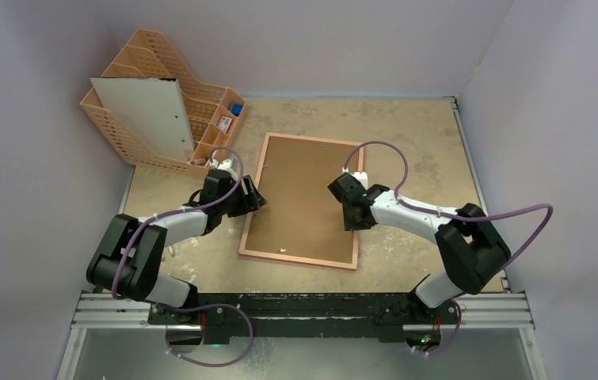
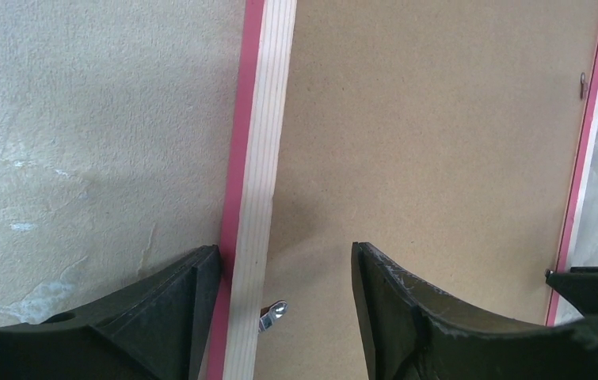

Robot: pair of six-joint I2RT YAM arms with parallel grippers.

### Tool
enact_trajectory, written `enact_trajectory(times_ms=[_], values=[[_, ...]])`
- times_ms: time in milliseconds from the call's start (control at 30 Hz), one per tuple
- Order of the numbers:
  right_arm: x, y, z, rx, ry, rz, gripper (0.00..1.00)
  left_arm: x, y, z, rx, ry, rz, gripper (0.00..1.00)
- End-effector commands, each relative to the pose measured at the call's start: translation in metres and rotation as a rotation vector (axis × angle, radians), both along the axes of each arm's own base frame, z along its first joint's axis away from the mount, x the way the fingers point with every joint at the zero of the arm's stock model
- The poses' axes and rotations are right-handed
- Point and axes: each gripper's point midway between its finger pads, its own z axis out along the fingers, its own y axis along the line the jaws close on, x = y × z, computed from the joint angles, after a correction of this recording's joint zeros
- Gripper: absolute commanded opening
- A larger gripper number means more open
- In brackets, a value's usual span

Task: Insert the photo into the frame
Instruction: Install the photo frame at the center of the board.

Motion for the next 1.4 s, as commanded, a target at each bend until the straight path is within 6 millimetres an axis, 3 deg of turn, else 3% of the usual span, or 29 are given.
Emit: enact_trajectory(times_ms=[0, 67, 200, 300, 433, 667, 767, 900, 1167, 1367], values=[[0.0, 0.012, 0.0, -0.004, 0.003, -0.002, 0.22, -0.004, -0.001, -0.01, 0.023, 0.038, -0.025, 0.64], [0.002, 0.014, 0.008, 0.01, -0.007, -0.019, 0.26, -0.004, 0.0, -0.01, 0.032, 0.038, -0.023, 0.64], [0.007, 0.022, 0.037, 0.088, -0.063, -0.044, 0.51, -0.004, 0.005, -0.007, 0.046, 0.033, -0.005, 0.64], [0.021, 0.029, 0.058, 0.163, -0.132, -0.039, 0.64, -0.003, 0.006, -0.003, 0.047, 0.025, 0.005, 0.64], [0.046, 0.014, 0.07, 0.22, -0.197, -0.139, 0.68, -0.004, 0.007, 0.001, 0.048, 0.014, 0.012, 0.64], [0.113, -0.016, 0.09, 0.232, -0.38, -0.3, 0.7, -0.01, 0.012, 0.005, 0.042, 0.004, 0.035, 0.65], [0.137, -0.016, 0.081, 0.198, -0.383, -0.295, 0.69, -0.014, 0.013, 0.004, 0.031, 0.0, 0.042, 0.65], [0.16, -0.009, 0.064, 0.157, -0.353, -0.205, 0.59, -0.018, 0.015, 0.0, 0.034, 0.01, 0.044, 0.64], [0.166, -0.034, 0.037, 0.042, -0.308, -0.248, 0.61, -0.021, 0.016, -0.004, 0.043, 0.02, 0.044, 0.64], [0.171, -0.039, 0.019, 0.036, -0.283, -0.229, 0.61, -0.022, 0.017, -0.005, 0.05, 0.023, 0.043, 0.64]])
